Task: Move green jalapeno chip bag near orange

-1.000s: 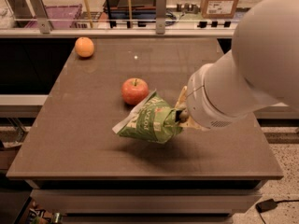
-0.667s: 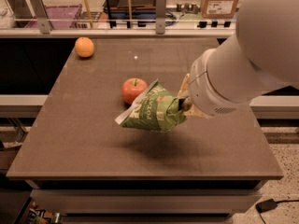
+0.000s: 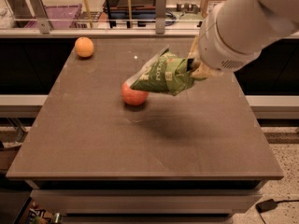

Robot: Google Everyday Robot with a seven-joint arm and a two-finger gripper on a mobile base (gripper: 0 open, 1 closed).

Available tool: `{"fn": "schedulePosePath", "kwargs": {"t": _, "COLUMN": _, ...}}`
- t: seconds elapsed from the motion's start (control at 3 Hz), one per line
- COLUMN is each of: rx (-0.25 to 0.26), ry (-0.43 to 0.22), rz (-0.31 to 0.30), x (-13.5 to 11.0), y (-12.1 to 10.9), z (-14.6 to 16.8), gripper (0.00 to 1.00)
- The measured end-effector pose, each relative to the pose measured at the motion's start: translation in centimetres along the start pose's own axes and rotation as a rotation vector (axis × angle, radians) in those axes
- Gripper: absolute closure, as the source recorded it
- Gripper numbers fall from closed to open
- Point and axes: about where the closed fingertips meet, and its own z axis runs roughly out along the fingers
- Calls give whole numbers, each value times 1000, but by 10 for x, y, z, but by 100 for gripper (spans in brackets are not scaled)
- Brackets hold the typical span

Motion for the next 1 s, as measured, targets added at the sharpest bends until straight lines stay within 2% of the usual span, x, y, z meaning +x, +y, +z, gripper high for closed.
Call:
{"fn": "schedulePosePath", "kwargs": {"t": 0.33, "rx": 70, "ry": 22, "rz": 31, "x": 1, "y": -48, "z": -3, "gripper": 100}}
{"fn": "schedulePosePath", "kwargs": {"t": 0.67, "rx": 104, "ry": 28, "rz": 14, "x": -9, "y": -92, "z": 7, "gripper": 100}}
{"fn": "schedulePosePath", "kwargs": {"t": 1.0, "rx": 137, "ry": 8, "rz": -10, "x": -25, "y": -130, "z": 30, "gripper": 100}}
